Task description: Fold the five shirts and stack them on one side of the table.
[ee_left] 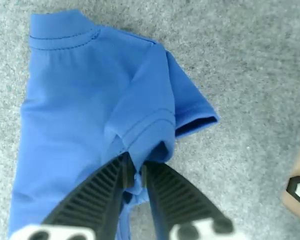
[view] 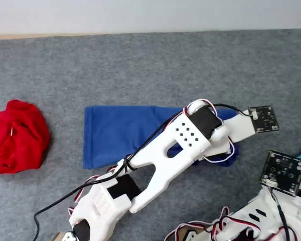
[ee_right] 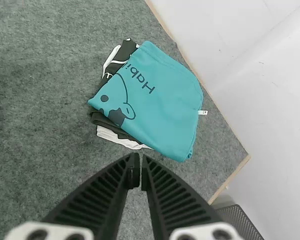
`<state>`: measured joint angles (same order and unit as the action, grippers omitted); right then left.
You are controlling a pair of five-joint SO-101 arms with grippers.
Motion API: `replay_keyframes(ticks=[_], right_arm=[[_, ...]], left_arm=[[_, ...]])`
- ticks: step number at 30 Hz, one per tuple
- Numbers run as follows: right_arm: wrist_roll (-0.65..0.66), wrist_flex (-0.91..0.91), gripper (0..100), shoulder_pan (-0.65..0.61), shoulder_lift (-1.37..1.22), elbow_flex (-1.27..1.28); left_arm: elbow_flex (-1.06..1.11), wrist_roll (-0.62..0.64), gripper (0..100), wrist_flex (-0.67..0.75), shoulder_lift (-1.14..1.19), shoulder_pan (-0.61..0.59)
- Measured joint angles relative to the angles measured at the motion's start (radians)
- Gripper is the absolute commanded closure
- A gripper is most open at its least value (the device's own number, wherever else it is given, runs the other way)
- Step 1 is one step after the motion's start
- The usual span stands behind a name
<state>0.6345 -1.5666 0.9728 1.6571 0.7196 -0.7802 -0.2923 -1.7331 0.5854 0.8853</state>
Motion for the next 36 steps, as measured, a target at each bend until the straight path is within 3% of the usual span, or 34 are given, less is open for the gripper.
replay_keyframes(ticks=[18,31,36], right_arm=[[0.0,0.0,98.7,0.0,0.0,0.0],[0.025,0.0,98.8,0.0,0.0,0.0],[0.028,0.0,98.7,0.0,0.0,0.0]], left_arm=[[-0.003,-0.003,100,0.11,0.164,-0.123],[-0.272,-0.008,99,0.057,0.437,-0.193],[-0.374,-0.011,87,0.014,0.503,-0.207]])
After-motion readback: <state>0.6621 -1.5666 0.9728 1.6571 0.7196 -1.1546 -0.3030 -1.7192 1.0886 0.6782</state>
